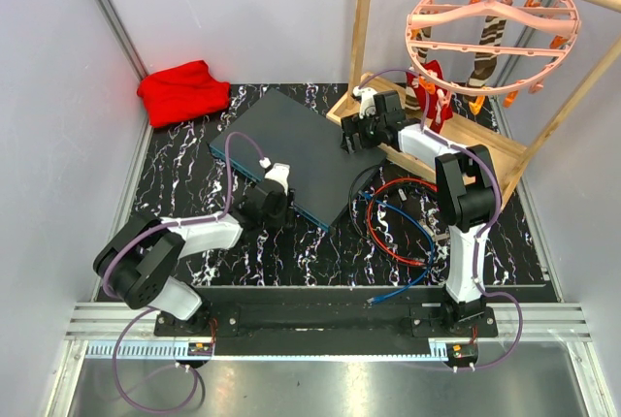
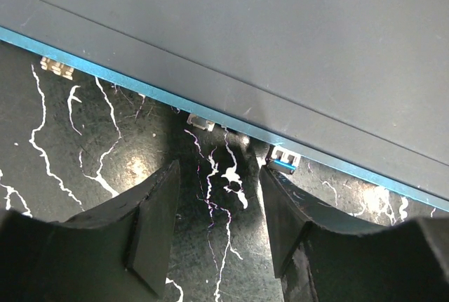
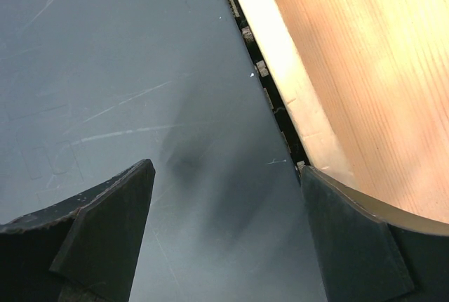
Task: Insert the plug into the switch port
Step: Insert the plug into the switch port, then pick up the plug from the center of the board.
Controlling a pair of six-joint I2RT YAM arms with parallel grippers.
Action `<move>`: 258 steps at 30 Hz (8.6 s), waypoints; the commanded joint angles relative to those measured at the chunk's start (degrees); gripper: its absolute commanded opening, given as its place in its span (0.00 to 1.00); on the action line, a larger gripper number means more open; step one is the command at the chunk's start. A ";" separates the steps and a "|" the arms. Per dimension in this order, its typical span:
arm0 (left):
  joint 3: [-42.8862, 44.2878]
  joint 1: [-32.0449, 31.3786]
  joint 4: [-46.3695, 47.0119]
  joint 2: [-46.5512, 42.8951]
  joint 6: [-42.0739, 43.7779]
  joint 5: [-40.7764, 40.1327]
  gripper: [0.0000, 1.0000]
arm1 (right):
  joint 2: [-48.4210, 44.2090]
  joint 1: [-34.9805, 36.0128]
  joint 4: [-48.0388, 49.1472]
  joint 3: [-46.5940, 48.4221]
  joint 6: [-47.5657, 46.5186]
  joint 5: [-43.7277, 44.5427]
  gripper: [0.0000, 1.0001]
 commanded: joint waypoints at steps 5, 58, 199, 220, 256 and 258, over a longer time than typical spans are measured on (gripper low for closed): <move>4.47 0.11 15.65 0.92 -5.30 0.08 0.53 | 3.74 1.74 -5.27 -3.46 6.05 -13.32 0.93; 3.77 0.11 -23.01 -58.40 18.16 -17.94 0.99 | -34.04 5.34 -19.24 -26.02 13.60 11.09 0.88; 13.17 -4.37 -10.80 -30.19 32.49 59.93 0.28 | -46.88 35.22 -40.34 -7.50 -18.03 -4.89 0.02; -7.19 -4.46 9.41 -42.22 19.92 34.46 0.00 | -49.08 28.55 -17.86 -16.27 9.63 -3.22 0.73; -12.75 -5.69 32.36 -37.84 12.10 18.53 0.00 | -47.15 20.28 31.55 -42.40 70.91 -1.90 0.66; -12.84 -5.60 32.62 -37.75 11.84 18.62 0.00 | -46.53 20.28 32.17 -42.40 71.35 -2.25 0.63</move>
